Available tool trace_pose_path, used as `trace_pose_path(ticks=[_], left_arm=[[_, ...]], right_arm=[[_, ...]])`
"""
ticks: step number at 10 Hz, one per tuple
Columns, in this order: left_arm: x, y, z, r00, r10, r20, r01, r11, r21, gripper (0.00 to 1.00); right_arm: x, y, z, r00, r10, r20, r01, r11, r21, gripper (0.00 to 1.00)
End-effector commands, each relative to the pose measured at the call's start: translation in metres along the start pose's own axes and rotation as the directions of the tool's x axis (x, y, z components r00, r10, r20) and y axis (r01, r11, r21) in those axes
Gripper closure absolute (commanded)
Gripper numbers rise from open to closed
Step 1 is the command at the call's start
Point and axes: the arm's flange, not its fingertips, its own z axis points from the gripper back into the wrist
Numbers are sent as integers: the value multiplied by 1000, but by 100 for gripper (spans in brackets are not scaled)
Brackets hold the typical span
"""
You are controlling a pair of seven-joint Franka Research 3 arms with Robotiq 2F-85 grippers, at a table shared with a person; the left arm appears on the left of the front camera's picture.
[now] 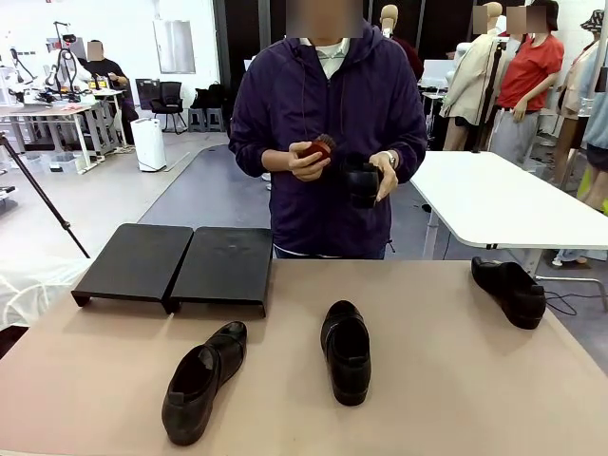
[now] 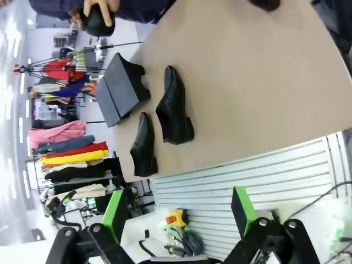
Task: Organize the shoes by placing them on the stand.
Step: Pick up one Shoe and place it in the middle of the table, then place the Shoe from the middle of the table onto the Shoes Stand.
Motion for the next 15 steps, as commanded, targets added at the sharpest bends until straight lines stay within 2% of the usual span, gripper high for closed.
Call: trace_pose_path(ticks=[1,11,12,13,14,15], left_arm=[[0,0,0,1000,-13,6,13,1000,-16,0],[0,0,0,1000,0,0,0,1000,0,0],[15,-37,-32,995,-51,-87,50,999,-13,0],[21,-80,-78,965,-133,-224,130,991,-30,0],[18,-122,-141,912,-195,-362,194,980,-40,0],[10,-148,-191,869,-227,-439,252,968,-3,0]], right_arm=[[-8,11,-3,1000,-19,-15,18,999,-26,0],[-8,11,-3,1000,-19,-15,18,999,-26,0],[-8,11,-3,1000,-19,-15,18,999,-26,0],[-8,11,-3,1000,-19,-15,18,999,-26,0],[-8,11,-3,1000,-19,-15,18,999,-26,0],[-8,11,-3,1000,-19,-15,18,999,-26,0]])
